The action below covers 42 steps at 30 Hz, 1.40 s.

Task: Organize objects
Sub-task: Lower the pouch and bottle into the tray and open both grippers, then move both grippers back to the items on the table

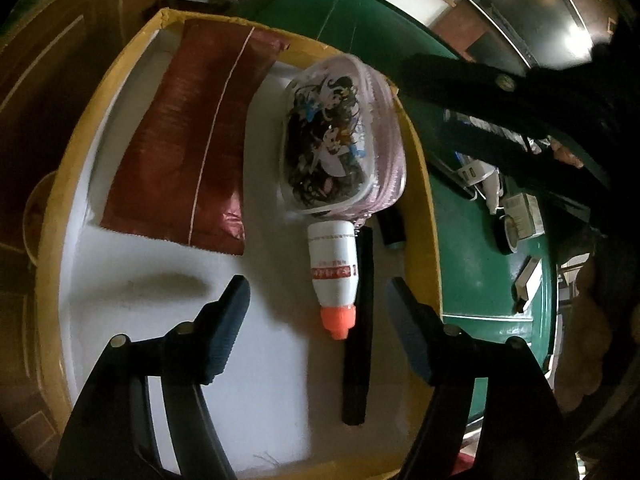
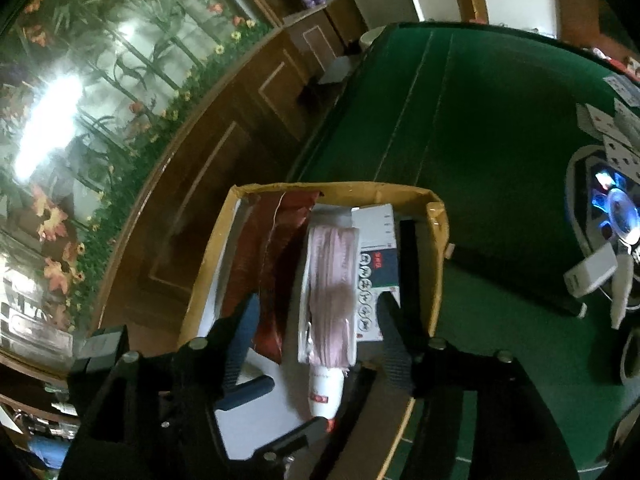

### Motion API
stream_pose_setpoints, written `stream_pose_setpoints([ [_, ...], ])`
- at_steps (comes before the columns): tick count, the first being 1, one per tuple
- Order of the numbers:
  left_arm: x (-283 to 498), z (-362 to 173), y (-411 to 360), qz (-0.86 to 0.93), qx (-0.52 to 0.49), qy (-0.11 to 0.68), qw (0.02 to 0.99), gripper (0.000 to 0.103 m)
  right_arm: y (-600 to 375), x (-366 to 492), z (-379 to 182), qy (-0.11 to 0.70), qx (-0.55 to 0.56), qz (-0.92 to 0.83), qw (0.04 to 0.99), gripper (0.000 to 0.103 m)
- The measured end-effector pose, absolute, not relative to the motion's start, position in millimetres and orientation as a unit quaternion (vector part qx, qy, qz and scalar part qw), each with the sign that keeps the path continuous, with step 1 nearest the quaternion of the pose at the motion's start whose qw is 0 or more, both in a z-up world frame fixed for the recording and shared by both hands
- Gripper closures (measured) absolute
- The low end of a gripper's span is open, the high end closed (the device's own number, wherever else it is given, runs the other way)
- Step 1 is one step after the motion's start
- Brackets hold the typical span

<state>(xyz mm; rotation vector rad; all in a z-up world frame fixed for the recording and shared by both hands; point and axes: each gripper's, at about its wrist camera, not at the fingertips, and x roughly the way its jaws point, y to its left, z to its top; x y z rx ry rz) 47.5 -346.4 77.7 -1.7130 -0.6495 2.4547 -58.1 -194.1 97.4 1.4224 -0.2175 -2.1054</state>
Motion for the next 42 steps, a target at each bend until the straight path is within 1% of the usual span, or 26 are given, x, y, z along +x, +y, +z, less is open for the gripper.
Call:
stream_pose_setpoints([
  [2, 50.5, 81.9, -348.5, 0.803, -0.556, -0.212, 0.039, 0.031, -181.8, -54.5, 100.3, -0.092, 0.527, -0.795, 0.286, 0.033],
  [3, 52.1, 84.1, -345.1, 0.804, -0.554, -0.212, 0.04, 0.03, -175.3, -53.1, 101.6, -0.097, 0.524, -0.797, 0.283, 0.032],
  [5, 50.2, 87.3, -330.8, 0.807, -0.55, -0.211, 0.041, 0.029, -158.6, -49.0, 103.9, -0.108, 0.515, -0.805, 0.274, 0.026],
  [6, 49.8, 90.1, -328.0, 0.808, -0.548, -0.211, 0.043, 0.023, -150.2, -47.3, 104.9, -0.111, 0.511, -0.809, 0.267, 0.025],
  [11, 41.7, 104.8, -305.5, 0.808, -0.547, -0.209, 0.06, 0.022, -94.4, -33.8, 100.0, -0.132, 0.503, -0.824, 0.226, 0.023],
  [16, 31.4, 113.6, -273.6, 0.807, -0.552, -0.188, 0.09, 0.022, -27.8, -7.9, 84.3, -0.156, 0.506, -0.832, 0.168, 0.023],
  [23, -3.3, 107.1, -202.4, 0.8, -0.565, -0.158, 0.127, 0.022, 41.6, 25.0, 66.2, -0.177, 0.514, -0.834, 0.101, 0.022],
  [31, -67.4, 103.7, -143.0, 0.813, -0.558, -0.058, 0.157, 0.022, 83.8, 46.4, 73.4, -0.185, 0.503, -0.842, 0.068, 0.022],
  [35, -102.5, 88.3, -123.0, 0.815, -0.559, -0.012, 0.153, 0.022, 99.7, 54.8, 73.4, -0.196, 0.501, -0.841, 0.053, 0.021],
  [42, -143.7, 55.8, -105.9, 0.812, -0.565, 0.026, 0.147, 0.023, 126.1, 69.3, 69.1, -0.216, 0.505, -0.836, 0.015, 0.021],
])
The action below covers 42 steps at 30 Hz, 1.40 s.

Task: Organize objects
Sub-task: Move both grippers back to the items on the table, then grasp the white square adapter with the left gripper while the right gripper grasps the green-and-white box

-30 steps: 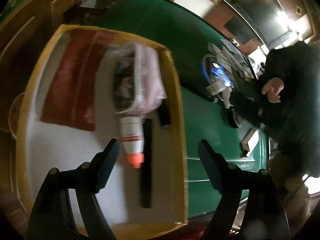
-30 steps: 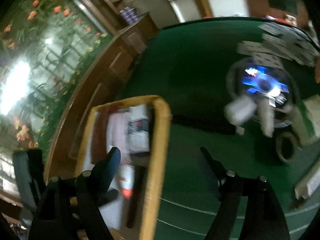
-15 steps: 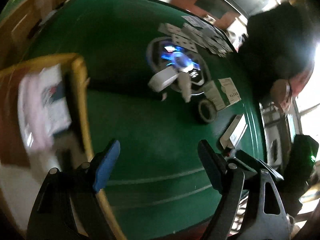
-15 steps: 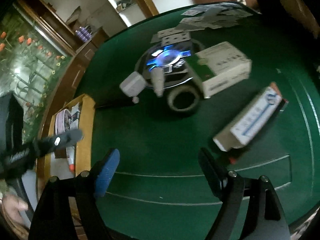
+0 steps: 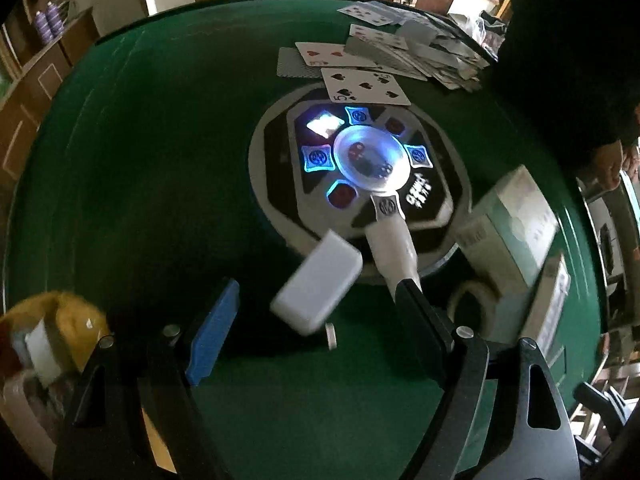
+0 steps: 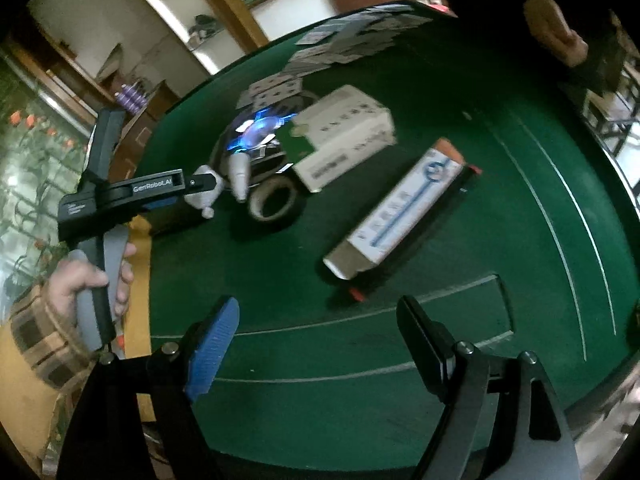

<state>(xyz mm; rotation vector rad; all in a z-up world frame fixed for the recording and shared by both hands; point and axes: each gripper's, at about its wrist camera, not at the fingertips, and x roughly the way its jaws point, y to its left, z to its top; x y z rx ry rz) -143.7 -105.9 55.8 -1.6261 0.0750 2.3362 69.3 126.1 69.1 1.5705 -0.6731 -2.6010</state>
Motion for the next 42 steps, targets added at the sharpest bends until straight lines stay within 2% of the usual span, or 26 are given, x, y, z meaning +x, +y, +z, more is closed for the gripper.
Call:
stream_pose_setpoints([
  [1, -147.2, 52.2, -104.5, 0.812, -0.564, 0.03, 0.146, 0.026, 130.2, 71.0, 68.1, -0.219, 0.506, -0.834, 0.009, 0.021],
  [3, -150.7, 47.3, -102.0, 0.811, -0.565, 0.039, 0.144, 0.042, 135.2, 72.6, 67.1, -0.221, 0.506, -0.833, 0.001, 0.021],
  [4, -152.1, 44.2, -100.7, 0.81, -0.567, 0.045, 0.142, 0.058, 137.4, 72.8, 66.6, -0.222, 0.507, -0.833, -0.002, 0.021],
  [5, -152.6, 42.1, -100.2, 0.809, -0.569, 0.047, 0.141, 0.069, 139.0, 72.9, 66.3, -0.223, 0.507, -0.832, -0.004, 0.021],
  [7, -150.7, 40.1, -99.5, 0.807, -0.57, 0.046, 0.144, 0.076, 141.5, 70.0, 65.9, -0.223, 0.508, -0.832, -0.006, 0.021],
  [17, -87.9, 42.7, -104.5, 0.781, -0.599, 0.006, 0.176, 0.077, 146.3, 17.3, 73.2, -0.197, 0.505, -0.84, 0.018, 0.022],
  [26, -13.0, 50.5, -108.8, 0.776, -0.605, -0.041, 0.175, 0.077, 166.9, -92.8, 52.0, -0.177, 0.528, -0.83, 0.027, 0.021],
  [30, 1.5, 59.3, -115.7, 0.782, -0.599, -0.055, 0.166, 0.077, 170.1, -106.1, 34.2, -0.226, 0.553, -0.801, 0.04, 0.021],
  [33, -0.5, 62.5, -121.3, 0.787, -0.593, -0.069, 0.158, 0.077, 149.6, -82.3, 30.9, -0.297, 0.574, -0.755, 0.11, 0.021],
  [35, -2.2, 63.6, -125.2, 0.788, -0.591, -0.078, 0.153, 0.077, 125.6, -64.2, 30.5, -0.309, 0.596, -0.721, 0.171, 0.021],
  [37, -3.4, 65.3, -127.9, 0.79, -0.589, -0.083, 0.147, 0.077, 107.4, -53.1, 41.3, -0.261, 0.6, -0.731, 0.193, 0.021],
  [42, -3.4, 72.2, -128.4, 0.795, -0.582, -0.091, 0.144, 0.077, 95.2, -69.4, 72.7, -0.061, 0.555, -0.814, 0.164, 0.017],
])
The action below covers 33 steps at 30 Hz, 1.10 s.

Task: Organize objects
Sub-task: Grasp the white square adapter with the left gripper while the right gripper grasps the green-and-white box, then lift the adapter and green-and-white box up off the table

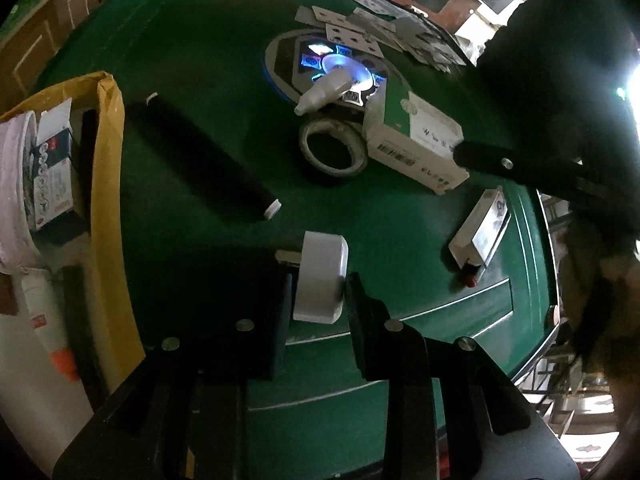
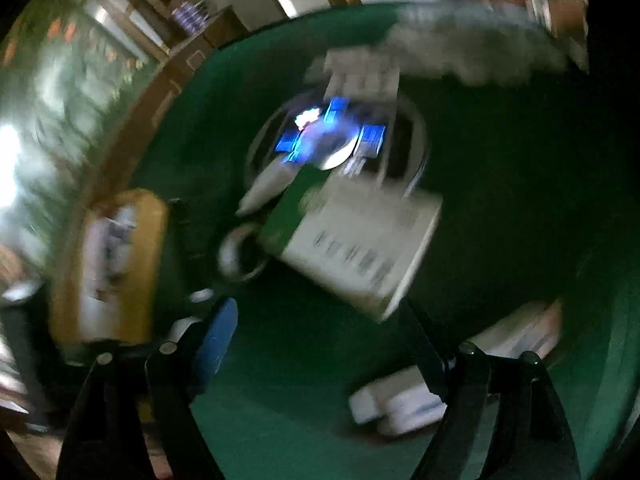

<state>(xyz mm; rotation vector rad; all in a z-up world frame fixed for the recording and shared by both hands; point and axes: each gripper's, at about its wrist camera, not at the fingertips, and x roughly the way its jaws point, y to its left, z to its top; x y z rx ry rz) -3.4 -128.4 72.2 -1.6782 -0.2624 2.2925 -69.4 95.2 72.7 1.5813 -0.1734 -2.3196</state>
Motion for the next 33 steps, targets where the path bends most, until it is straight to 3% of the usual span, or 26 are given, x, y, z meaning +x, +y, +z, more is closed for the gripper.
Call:
stream_pose_setpoints([
  [3, -3.5, 74.1, -127.0, 0.797, -0.581, -0.088, 0.141, 0.077, 80.4, -86.6, 73.2, 0.074, 0.539, -0.817, 0.19, 0.003],
  [7, -5.1, 72.0, -127.1, 0.796, -0.583, -0.093, 0.137, 0.077, 57.7, -97.9, 61.3, 0.239, 0.526, -0.781, 0.236, 0.001],
  [13, -6.8, 69.9, -120.6, 0.793, -0.586, -0.077, 0.148, 0.077, 42.5, -109.8, 25.9, 0.314, 0.561, -0.724, 0.249, 0.001],
  [16, -6.6, 62.9, -117.2, 0.787, -0.597, -0.066, 0.14, 0.073, 43.9, -113.1, 19.1, 0.291, 0.569, -0.73, 0.243, 0.014],
  [23, -4.6, 50.5, -114.9, 0.781, -0.603, -0.064, 0.148, 0.073, 64.4, -101.9, 26.1, 0.224, 0.568, -0.764, 0.209, 0.033],
  [33, -11.3, 53.3, -123.2, 0.786, -0.587, -0.117, 0.154, 0.079, 98.4, -37.8, 46.1, 0.01, 0.567, -0.803, 0.185, 0.035],
])
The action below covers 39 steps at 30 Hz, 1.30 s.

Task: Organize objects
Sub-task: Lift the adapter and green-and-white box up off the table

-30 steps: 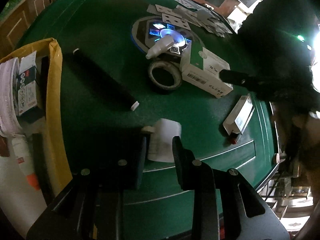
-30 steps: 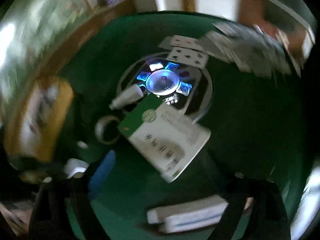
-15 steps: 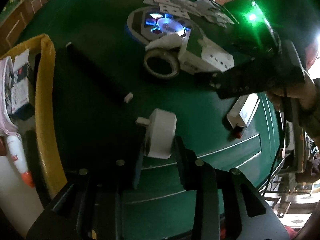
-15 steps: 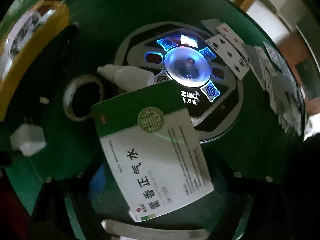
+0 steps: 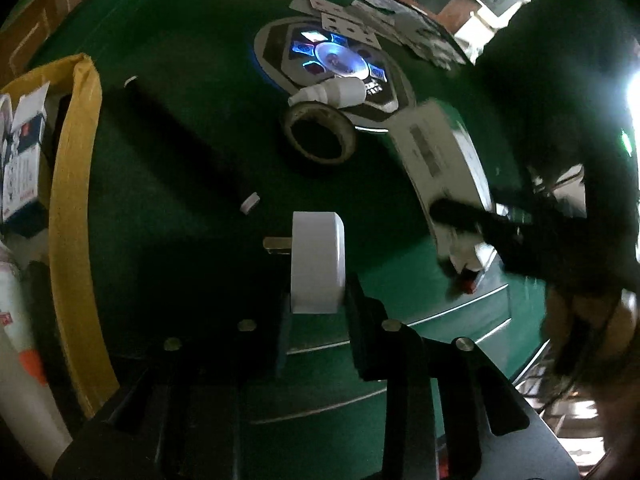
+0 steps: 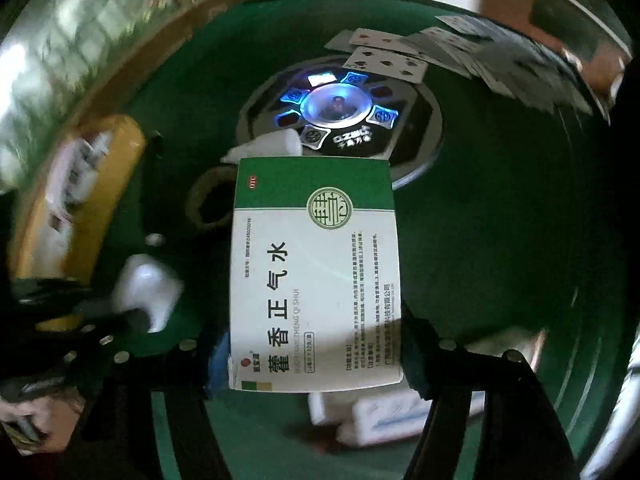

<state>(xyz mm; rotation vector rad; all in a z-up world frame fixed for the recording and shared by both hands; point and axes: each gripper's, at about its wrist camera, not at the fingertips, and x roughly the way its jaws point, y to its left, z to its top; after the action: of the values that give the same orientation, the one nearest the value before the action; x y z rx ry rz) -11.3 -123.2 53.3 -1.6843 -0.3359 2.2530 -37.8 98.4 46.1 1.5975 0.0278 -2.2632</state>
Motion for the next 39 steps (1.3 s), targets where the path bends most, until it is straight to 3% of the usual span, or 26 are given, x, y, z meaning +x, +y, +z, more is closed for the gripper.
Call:
stream_pose_setpoints([
  [10, 6.8, 53.8, -123.3, 0.782, -0.591, -0.108, 0.165, 0.079, 95.2, 4.8, 54.6, -0.054, 0.561, -0.805, 0.185, 0.034],
  [19, -8.9, 46.3, -99.1, 0.779, -0.608, -0.051, 0.144, 0.079, 93.7, 23.1, 52.4, -0.065, 0.56, -0.808, 0.173, 0.034],
  [39, 13.2, 76.6, -106.4, 0.807, -0.581, -0.004, 0.108, 0.079, 81.0, 35.4, 56.6, -0.064, 0.554, -0.811, 0.177, 0.034],
])
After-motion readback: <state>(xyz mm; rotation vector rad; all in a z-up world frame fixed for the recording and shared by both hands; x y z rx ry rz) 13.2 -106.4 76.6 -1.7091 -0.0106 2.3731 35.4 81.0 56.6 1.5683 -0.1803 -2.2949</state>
